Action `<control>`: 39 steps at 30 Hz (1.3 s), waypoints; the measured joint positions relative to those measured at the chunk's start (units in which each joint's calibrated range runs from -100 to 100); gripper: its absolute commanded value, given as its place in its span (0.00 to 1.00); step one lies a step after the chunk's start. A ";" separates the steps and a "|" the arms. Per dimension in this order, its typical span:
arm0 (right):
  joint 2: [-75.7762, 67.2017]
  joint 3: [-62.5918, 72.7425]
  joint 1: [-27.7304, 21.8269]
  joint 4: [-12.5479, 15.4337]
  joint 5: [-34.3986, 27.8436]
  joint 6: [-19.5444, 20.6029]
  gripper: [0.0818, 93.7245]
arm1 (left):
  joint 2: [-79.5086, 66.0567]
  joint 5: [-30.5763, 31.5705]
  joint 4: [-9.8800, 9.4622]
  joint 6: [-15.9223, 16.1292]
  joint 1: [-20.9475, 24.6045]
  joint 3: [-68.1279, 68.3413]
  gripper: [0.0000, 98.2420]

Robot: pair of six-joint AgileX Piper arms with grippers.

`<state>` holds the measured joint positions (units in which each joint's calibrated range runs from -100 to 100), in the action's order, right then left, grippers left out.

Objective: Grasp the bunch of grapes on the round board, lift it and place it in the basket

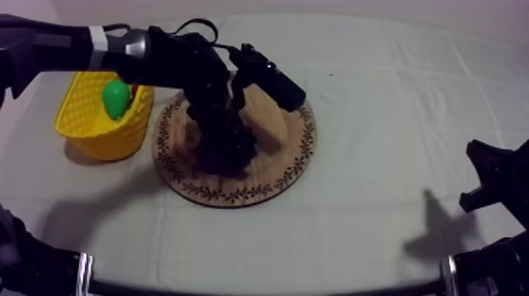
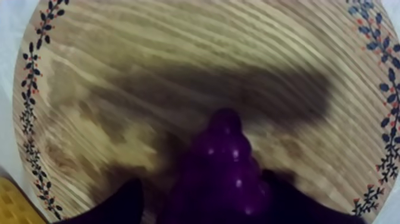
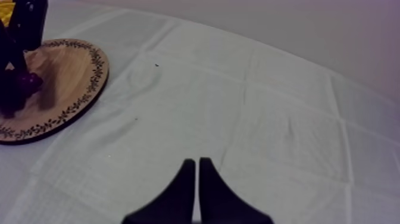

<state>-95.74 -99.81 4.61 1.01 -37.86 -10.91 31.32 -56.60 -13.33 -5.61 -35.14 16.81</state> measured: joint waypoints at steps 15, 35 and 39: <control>0.00 0.00 0.00 0.00 0.00 0.00 0.00 | -0.64 -0.02 1.37 1.11 0.44 0.46 0.58; 0.00 0.00 0.00 0.00 0.16 0.00 0.00 | -18.96 -8.60 2.07 2.52 4.89 6.86 0.54; 0.00 0.00 0.00 0.00 0.16 0.00 0.00 | -23.67 -11.16 2.54 2.52 7.24 5.59 0.54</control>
<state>-95.74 -99.81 4.61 1.01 -37.71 -10.91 7.65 -67.75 -10.80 -3.09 -27.90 22.40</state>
